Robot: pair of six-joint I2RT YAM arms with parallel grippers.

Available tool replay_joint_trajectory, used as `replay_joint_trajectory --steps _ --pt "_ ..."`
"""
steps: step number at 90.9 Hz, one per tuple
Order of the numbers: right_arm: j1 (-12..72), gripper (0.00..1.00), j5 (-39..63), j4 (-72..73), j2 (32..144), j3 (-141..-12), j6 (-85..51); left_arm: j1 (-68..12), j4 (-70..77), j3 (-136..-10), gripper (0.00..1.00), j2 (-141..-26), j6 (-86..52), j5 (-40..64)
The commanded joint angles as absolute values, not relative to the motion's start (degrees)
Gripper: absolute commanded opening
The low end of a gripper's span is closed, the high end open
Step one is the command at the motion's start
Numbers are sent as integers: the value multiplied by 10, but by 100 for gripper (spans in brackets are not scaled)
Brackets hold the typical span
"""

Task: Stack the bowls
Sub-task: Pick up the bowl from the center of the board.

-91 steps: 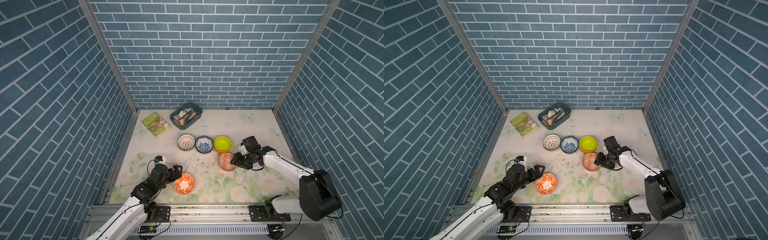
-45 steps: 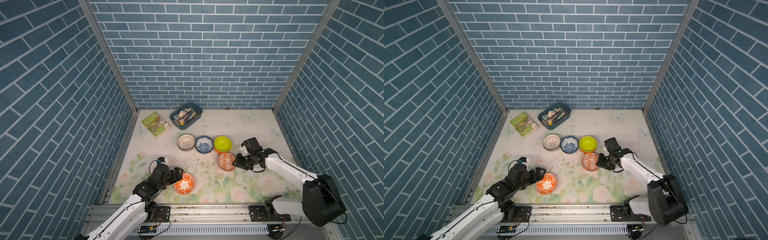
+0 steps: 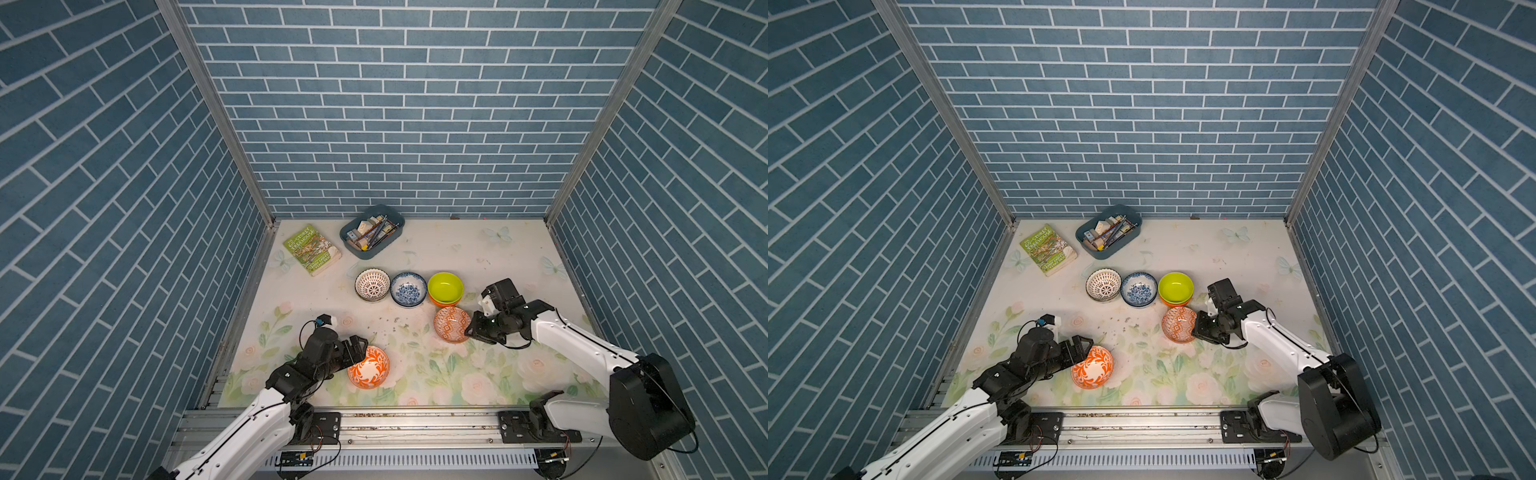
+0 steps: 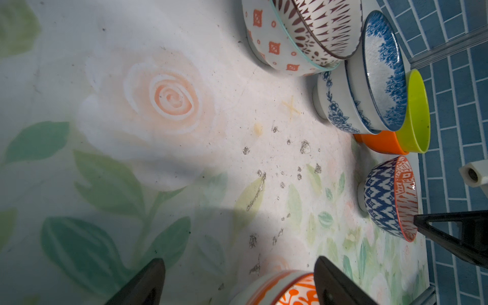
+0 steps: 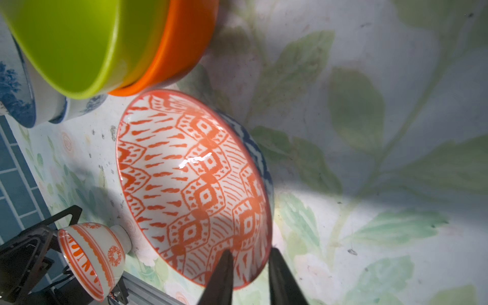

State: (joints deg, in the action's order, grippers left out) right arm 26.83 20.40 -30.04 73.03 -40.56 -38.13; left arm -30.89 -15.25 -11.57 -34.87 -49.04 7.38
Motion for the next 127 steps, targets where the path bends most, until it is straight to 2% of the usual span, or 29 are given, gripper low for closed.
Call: replay_joint_trajectory --steps 1,11,28,41,63,87,120,127 --pt "278 49 204 -322 724 -421 -386 -312 -148 -107 89 -346 -479 82" --pt "280 60 185 -343 704 -431 -386 -314 -152 -105 83 -348 -476 85" --pt "279 61 143 -385 680 -458 -378 -321 -183 -112 62 -355 -477 79" --pt "280 61 120 -398 676 -471 -369 -333 -230 -133 51 -354 -483 54" --pt "279 61 114 -387 677 -473 -357 -368 -263 -155 44 -341 -514 22" --pt "280 61 118 -382 668 -472 -346 -426 -199 -147 33 -354 -543 17" --pt "278 61 101 -382 651 -473 -337 -514 -199 -217 9 -469 -566 -67" --pt "277 64 86 -375 644 -471 -340 -533 -187 -235 3 -492 -570 -79"
